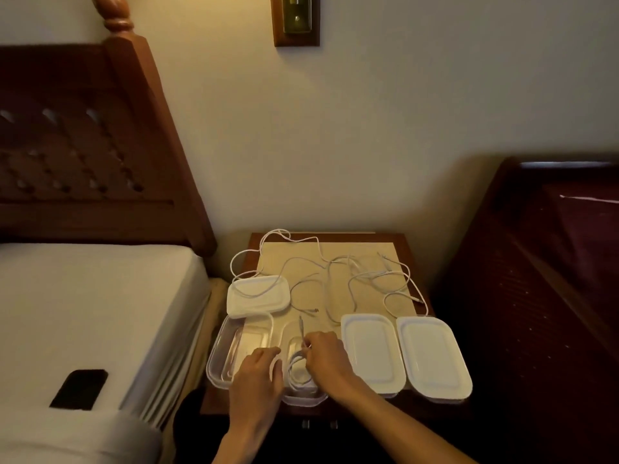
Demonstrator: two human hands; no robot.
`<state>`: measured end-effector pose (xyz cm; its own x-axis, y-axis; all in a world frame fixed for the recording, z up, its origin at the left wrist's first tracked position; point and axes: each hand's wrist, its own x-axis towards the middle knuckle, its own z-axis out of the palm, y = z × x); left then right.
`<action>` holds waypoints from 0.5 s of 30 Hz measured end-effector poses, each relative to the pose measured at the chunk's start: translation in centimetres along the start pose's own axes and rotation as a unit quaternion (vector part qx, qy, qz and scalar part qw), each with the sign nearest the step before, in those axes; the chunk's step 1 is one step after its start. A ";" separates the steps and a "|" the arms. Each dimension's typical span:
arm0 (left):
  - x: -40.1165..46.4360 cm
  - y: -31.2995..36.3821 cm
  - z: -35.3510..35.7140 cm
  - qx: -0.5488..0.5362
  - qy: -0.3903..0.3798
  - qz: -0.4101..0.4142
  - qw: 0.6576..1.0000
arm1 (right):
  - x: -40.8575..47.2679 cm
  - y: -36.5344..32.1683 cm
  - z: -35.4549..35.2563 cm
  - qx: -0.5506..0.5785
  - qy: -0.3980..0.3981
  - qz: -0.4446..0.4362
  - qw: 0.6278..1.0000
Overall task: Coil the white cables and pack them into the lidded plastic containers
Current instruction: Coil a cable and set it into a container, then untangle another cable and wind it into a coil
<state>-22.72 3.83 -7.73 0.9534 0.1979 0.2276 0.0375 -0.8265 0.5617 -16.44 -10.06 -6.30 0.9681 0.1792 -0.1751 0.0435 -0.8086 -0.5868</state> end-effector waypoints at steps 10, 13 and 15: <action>-0.5 0.6 0.3 -0.011 -0.019 -0.006 1.000 | 0.3 0.1 1.3 -0.125 0.014 -0.032 0.992; -0.5 0.6 0.5 -0.021 -0.020 -0.010 1.000 | 0.5 0.6 1.8 -0.160 0.000 -0.059 0.985; -0.5 0.6 0.6 -0.024 -0.020 -0.007 0.999 | 0.4 0.7 1.9 -0.161 -0.015 -0.068 0.984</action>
<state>-22.99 2.96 -7.98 0.9642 0.1874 0.1874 0.0376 -0.7969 0.6030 -16.48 -9.53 -8.28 0.9405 0.3101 -0.1386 0.2524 -0.9111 -0.3257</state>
